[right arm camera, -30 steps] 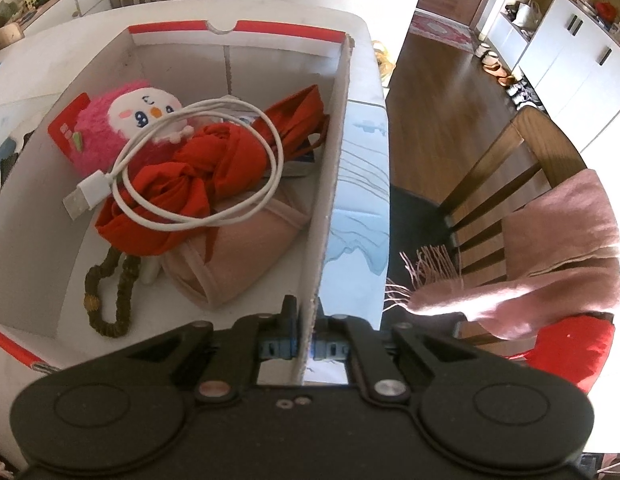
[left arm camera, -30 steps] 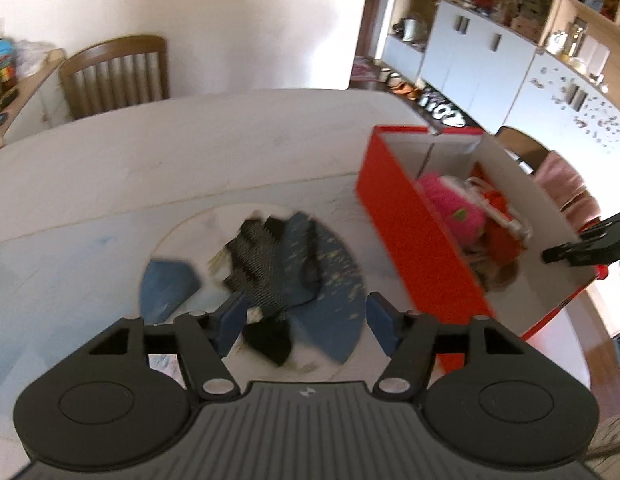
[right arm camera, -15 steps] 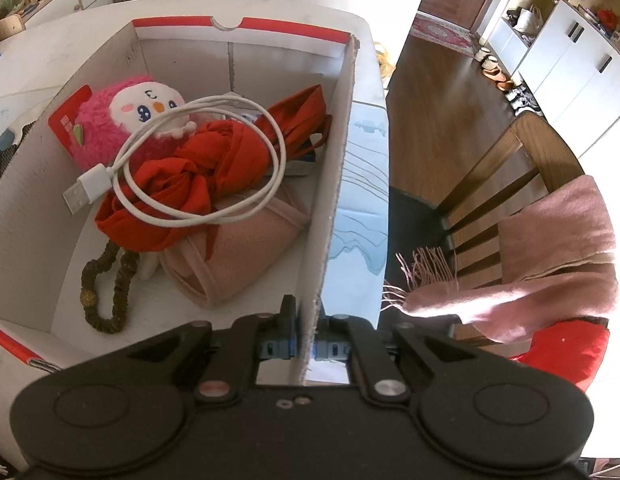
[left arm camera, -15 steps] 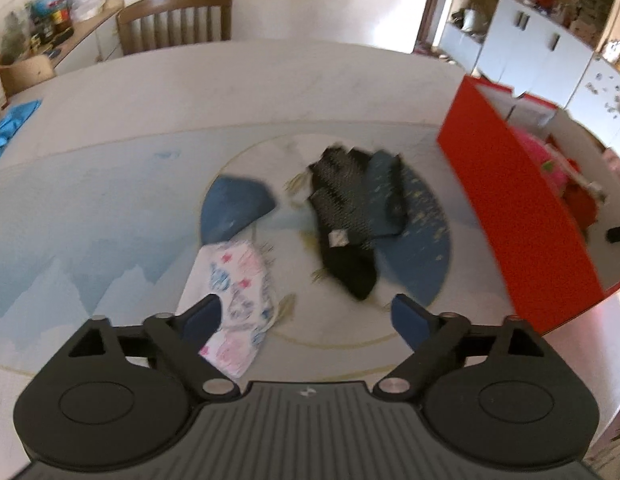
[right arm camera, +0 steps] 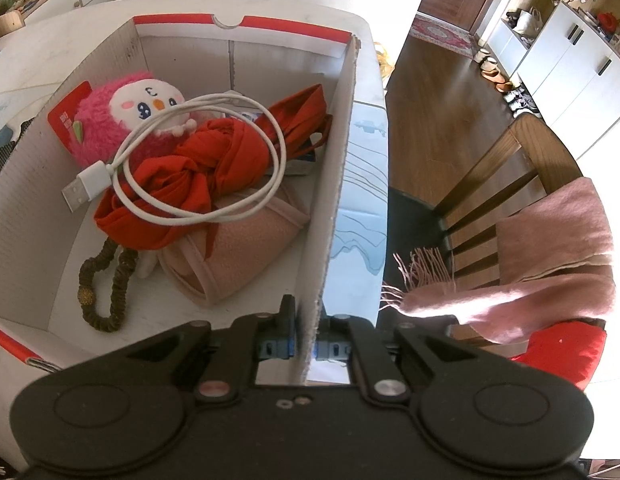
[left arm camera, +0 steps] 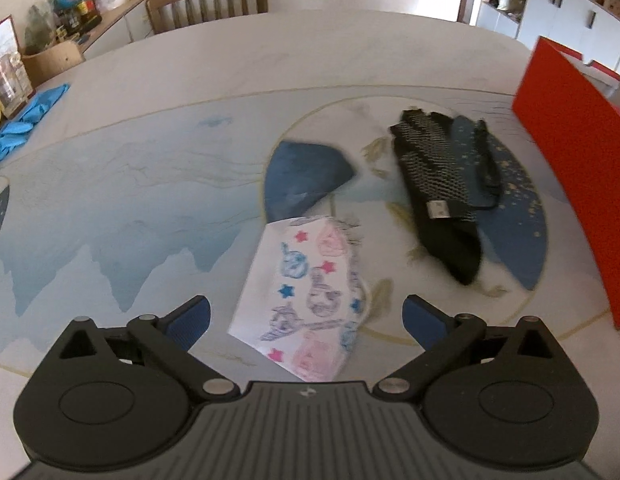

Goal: Organize objects
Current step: 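Move the left tool back to the table toward the printed paper mask, then grasp the white printed paper mask with the left gripper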

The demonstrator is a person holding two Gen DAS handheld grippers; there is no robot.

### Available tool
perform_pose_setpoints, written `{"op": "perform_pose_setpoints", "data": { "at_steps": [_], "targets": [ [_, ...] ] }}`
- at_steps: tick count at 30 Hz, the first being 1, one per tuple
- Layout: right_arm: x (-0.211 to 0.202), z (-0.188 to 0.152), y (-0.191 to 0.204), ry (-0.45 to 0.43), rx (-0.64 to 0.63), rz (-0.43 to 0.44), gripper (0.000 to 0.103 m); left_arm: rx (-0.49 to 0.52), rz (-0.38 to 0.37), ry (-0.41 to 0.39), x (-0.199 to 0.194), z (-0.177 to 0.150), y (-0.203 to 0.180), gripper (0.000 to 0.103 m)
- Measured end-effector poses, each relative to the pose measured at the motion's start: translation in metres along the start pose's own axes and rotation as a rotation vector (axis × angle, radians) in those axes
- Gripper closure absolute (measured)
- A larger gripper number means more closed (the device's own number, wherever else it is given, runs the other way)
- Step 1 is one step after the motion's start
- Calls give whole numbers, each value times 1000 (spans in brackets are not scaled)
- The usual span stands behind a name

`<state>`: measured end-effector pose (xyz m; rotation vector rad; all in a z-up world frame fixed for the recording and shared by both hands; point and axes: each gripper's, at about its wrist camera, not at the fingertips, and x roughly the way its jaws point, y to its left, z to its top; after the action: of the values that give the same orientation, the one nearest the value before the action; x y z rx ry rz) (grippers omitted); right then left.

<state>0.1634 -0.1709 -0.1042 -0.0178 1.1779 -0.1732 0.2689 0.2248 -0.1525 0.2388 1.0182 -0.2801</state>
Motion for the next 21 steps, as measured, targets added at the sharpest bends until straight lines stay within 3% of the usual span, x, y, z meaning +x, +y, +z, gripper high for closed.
{"op": "perform_pose_setpoints", "data": {
  "at_steps": [16, 21],
  "targets": [
    [-1, 1, 0, 3, -7, -6, 96, 7, -26, 9, 15, 2, 9, 2],
    [-1, 0, 0, 3, -8, -7, 96, 12, -51, 13, 16, -1, 7, 17]
  ]
}}
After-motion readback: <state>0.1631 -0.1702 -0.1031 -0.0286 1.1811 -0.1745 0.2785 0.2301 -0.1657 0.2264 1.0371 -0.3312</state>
